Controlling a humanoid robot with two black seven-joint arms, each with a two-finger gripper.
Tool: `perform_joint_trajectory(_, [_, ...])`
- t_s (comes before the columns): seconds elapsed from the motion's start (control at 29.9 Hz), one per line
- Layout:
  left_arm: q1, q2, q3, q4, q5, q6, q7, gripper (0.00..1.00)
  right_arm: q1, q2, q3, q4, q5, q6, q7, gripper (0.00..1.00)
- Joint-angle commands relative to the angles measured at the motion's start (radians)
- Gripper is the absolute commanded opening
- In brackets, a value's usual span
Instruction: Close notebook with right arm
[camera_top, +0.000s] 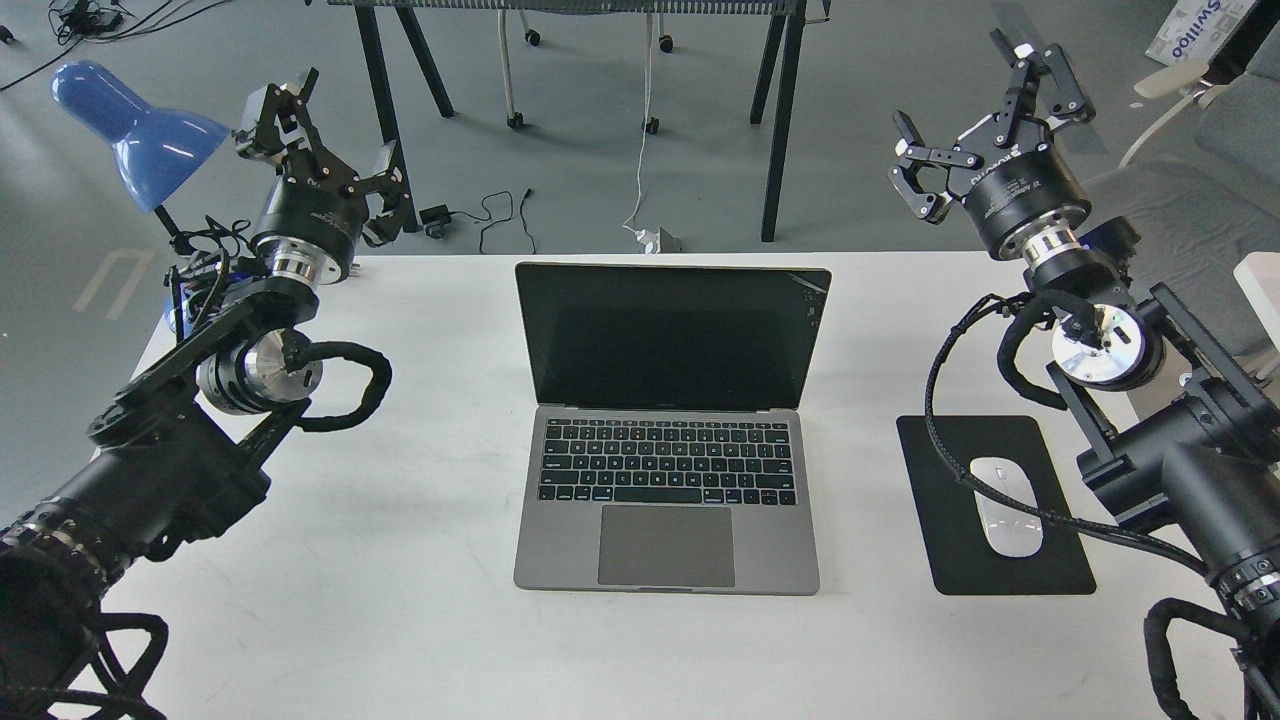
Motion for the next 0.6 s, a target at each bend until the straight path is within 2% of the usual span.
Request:
perform_joint_trajectory(0.0, [0.001, 0.000, 0.002, 0.000, 0.000, 0.011, 0.000, 1.00, -0.001, 0.000, -0.002, -0.001, 0.000, 0.000, 0.000, 1.00])
perform_joint_trajectory(0.57, [0.001, 0.000, 0.000, -0.002, 0.000, 0.019, 0.000, 1.00, -0.005, 0.009, 0.018, 0.000, 0.012, -0.005, -0.006, 1.00])
